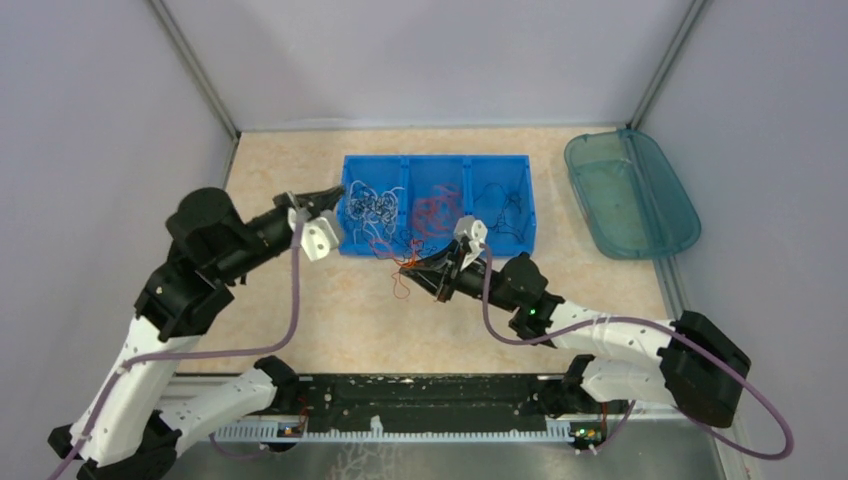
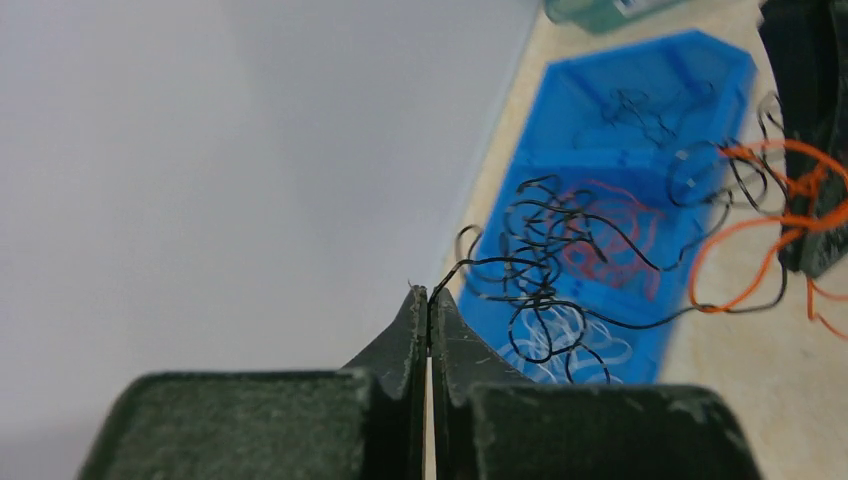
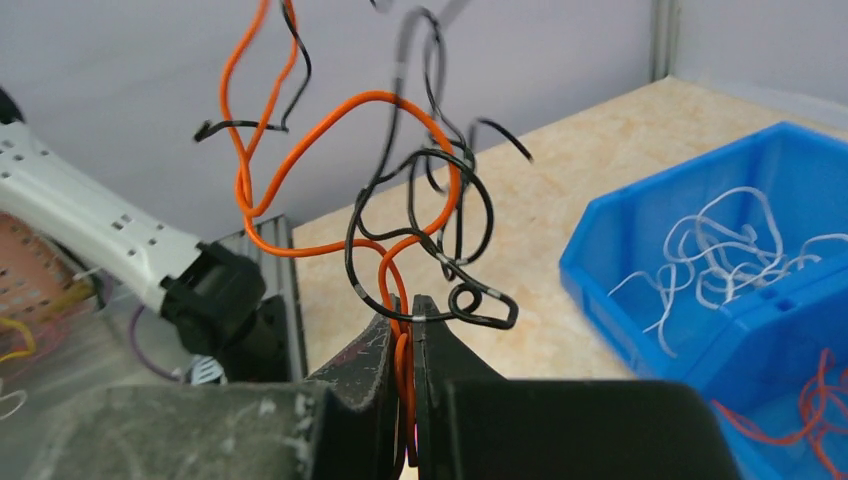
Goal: Untangle the cables
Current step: Untie the cable.
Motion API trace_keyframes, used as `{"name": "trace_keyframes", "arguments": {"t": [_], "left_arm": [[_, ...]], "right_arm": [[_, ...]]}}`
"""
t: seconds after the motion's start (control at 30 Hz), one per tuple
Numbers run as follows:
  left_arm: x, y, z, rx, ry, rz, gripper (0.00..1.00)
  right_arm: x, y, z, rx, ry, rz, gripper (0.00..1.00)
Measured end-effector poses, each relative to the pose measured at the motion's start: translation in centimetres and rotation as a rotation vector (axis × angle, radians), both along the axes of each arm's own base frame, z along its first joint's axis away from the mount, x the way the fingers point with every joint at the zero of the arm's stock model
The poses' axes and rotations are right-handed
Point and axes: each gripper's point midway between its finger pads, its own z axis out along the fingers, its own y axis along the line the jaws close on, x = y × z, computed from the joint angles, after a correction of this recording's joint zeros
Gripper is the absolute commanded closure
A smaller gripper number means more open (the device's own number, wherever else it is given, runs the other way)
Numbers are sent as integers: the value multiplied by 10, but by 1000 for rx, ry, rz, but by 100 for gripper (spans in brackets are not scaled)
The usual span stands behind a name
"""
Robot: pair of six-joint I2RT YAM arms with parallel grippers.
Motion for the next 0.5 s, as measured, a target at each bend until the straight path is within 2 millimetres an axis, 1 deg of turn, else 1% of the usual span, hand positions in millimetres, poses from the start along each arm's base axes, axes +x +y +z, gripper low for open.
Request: {"name": "trace_keyframes", "arguments": {"t": [0.03,0.07,0.13,0.17,0.23,0.27,0.33,0.37,0.43,0.5], "left_arm": [[1,2,-19,26,26,11,89],[0,2,-36,50,53,9,78],[-7,0,-76,100,139,-22,38],[-14,-1,-97,123,195,-51,23],[-30,-3,-126,152,282,-106,16],[-37,-4,-137,162,316,-128,13],[-47,-3,-149,183,351,-161,5],[-51,-3,-154,195,355,-177,3],[-58,-1,-159,218,340,-207,0],[-67,0,-159,232,301,-247,0]], "right_arm": [[-4,-2,-2,-9,22,17,100],[-8,-2,-3,-19,42,37,100],[-17,-2,-4,-36,92,86,100],[-24,-1,-4,-44,127,126,100],[-33,2,0,-49,193,187,100],[-37,4,3,-53,231,214,100],[-44,8,8,-62,323,270,100],[-45,10,10,-70,370,291,100],[-50,13,10,-87,473,327,100],[-54,15,5,-109,575,349,100]]}}
